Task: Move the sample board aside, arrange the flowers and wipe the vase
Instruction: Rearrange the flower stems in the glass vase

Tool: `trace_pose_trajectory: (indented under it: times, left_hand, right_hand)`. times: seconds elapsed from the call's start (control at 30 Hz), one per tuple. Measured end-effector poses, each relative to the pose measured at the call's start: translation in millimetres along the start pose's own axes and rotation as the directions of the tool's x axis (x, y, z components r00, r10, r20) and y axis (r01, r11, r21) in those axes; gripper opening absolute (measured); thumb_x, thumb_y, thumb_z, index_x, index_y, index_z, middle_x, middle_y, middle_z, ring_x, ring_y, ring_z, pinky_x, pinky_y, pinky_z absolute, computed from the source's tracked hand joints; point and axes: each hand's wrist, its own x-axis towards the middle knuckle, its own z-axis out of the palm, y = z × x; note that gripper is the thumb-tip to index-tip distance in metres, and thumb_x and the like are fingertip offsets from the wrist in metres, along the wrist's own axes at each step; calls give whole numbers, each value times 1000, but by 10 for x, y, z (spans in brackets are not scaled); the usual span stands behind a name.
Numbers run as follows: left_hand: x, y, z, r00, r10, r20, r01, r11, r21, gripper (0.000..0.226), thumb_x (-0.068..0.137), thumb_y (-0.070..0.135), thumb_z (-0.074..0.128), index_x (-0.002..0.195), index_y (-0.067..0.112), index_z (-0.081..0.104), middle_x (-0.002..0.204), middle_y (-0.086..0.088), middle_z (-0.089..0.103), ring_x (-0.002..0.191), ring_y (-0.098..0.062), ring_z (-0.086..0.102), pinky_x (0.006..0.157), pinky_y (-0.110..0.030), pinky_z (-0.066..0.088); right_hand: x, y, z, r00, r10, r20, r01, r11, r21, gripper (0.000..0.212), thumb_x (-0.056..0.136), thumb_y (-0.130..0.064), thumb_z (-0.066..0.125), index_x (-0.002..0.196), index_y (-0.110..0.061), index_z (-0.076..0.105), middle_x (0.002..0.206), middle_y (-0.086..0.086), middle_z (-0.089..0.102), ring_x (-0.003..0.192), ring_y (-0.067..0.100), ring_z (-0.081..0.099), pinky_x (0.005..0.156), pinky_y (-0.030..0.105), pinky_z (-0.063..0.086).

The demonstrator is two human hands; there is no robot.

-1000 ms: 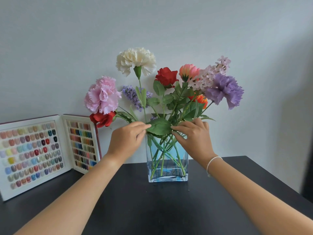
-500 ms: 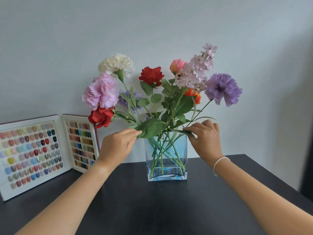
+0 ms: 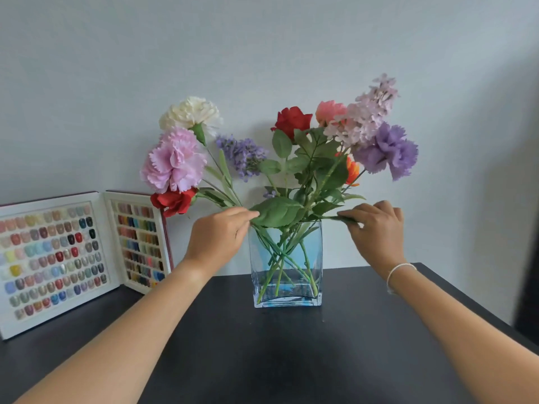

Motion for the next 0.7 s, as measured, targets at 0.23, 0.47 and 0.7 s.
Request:
trace_pose_trajectory:
  times: [0.23, 0.47, 0.7]
  left_hand:
    - [-77, -147, 37, 1000, -16, 10, 15, 999, 50, 24, 74, 9, 57, 90, 12, 74, 85, -4, 75, 59, -23, 69, 46, -28, 51]
    - [49, -8, 80, 999, -36, 26, 35, 999, 32, 23, 81, 17, 64, 104, 18, 70, 99, 2, 72, 52, -17, 57, 49, -21, 40]
    - [0, 36, 91, 987, -158, 4, 158, 987, 1, 43, 83, 31, 63, 124, 22, 55, 120, 1, 60, 49, -13, 45, 49, -22, 36]
  right_hand:
    - [-100, 63, 37, 996, 47, 80, -48, 999, 12, 10, 73, -10, 74, 76, -20, 76, 73, 0, 73, 72, 31, 51, 69, 37, 28]
    - [-138, -41, 0, 979, 56, 199, -70, 995, 67, 27, 76, -23, 73, 102, -22, 69, 85, -1, 70, 81, 29, 51, 72, 33, 24]
    - [-213, -125, -191, 970, 14, 245, -53, 987, 153, 43, 74, -33, 72, 115, -27, 60, 92, -1, 63, 85, 24, 49, 79, 32, 26]
